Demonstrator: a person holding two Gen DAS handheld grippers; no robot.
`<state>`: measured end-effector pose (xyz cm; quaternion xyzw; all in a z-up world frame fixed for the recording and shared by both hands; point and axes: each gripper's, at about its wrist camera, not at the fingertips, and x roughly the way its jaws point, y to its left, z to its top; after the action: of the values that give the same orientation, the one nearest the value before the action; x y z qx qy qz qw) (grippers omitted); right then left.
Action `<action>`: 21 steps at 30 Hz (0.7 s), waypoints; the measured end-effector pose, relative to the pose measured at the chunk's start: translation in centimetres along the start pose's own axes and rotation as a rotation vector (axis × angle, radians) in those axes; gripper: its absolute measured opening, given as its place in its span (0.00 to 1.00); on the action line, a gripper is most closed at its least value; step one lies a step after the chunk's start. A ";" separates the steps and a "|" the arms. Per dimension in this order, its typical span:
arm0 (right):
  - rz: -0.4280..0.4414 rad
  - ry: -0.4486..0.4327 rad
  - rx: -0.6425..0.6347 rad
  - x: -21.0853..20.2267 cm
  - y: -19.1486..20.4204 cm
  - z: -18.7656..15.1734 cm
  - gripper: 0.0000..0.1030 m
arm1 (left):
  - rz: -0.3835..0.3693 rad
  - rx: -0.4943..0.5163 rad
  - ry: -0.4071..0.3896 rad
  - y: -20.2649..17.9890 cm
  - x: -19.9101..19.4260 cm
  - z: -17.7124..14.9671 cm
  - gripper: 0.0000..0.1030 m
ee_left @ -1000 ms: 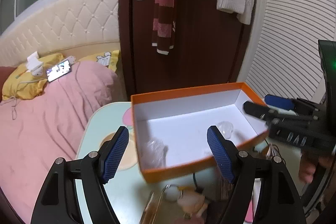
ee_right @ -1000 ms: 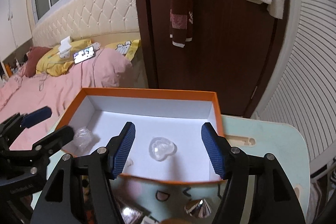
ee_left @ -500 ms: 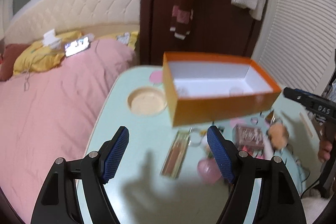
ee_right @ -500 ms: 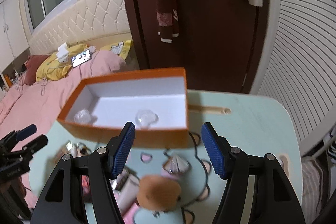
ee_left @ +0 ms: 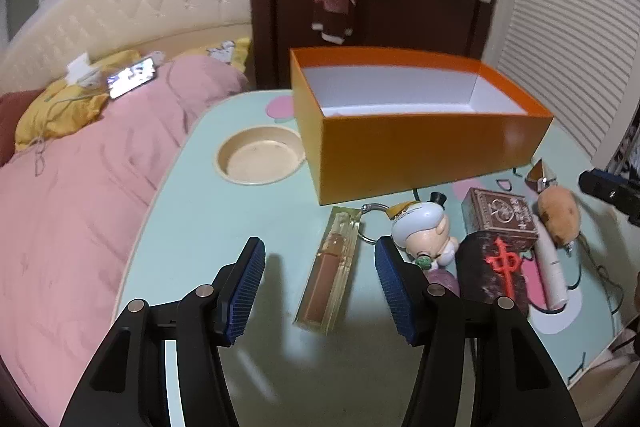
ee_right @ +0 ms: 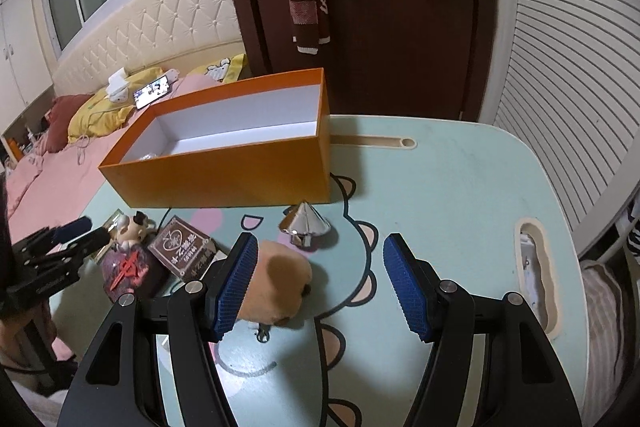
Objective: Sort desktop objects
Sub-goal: 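Grasp the gold perfume bottle with left tool while right grasps the brown plush ball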
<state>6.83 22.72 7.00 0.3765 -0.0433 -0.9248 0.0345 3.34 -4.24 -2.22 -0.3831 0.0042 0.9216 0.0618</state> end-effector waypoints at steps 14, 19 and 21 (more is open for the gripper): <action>0.102 0.030 -0.004 1.2 0.8 -0.8 0.64 | 0.015 0.040 -0.049 -0.8 0.2 -0.8 0.16; 0.077 0.074 -0.018 2.6 1.4 -1.2 0.64 | 0.021 0.039 -0.051 -0.8 0.3 -0.7 0.16; 0.069 0.090 -0.019 3.0 1.5 -1.4 0.64 | 0.021 0.037 -0.051 -0.8 0.3 -0.8 0.16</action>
<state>5.72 20.89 4.03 0.4157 -0.0460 -0.9055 0.0720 3.73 -3.42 -2.97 -0.3581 0.0239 0.9315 0.0593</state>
